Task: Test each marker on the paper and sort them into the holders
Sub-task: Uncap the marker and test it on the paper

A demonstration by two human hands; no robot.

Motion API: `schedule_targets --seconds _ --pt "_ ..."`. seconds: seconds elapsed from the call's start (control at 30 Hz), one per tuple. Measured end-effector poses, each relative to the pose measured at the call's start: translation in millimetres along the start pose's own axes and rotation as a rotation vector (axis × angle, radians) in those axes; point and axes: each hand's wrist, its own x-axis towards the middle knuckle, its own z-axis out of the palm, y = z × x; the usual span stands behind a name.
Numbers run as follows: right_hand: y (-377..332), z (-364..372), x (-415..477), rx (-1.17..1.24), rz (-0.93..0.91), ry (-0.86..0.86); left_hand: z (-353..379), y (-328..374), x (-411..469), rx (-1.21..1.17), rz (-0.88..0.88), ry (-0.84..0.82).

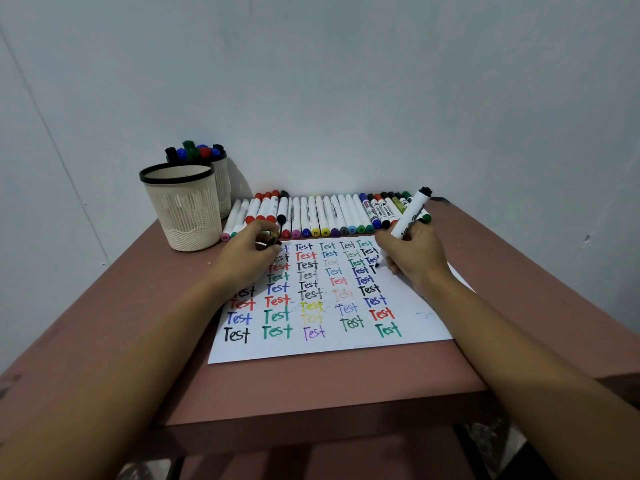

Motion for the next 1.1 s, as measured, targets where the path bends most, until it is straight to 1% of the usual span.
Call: schedule_targets --seconds 0.13,0.37,0.63,1.03,1.1 --pt "1.1 0.8 -1.3 -0.053 -0.027 -0.004 -0.3 -0.9 -0.3 0.001 -0.007 -0.005" --pt "-0.9 -0.2 -2.1 -0.022 -0.003 -0.046 -0.6 -0.6 -0.5 0.014 -0.006 -0.01" --pt "-0.5 -0.4 -1.9 -0.049 -0.028 0.053 -0.5 -0.1 0.5 0.012 -0.006 -0.007" --pt "-1.7 -1.1 -3.7 -0.037 -0.002 0.012 -0.2 -0.4 0.2 0.023 -0.013 -0.01" --pt "-1.4 -1.2 -2.8 -0.035 0.001 0.033 -0.1 -0.3 0.2 0.024 -0.013 -0.011"
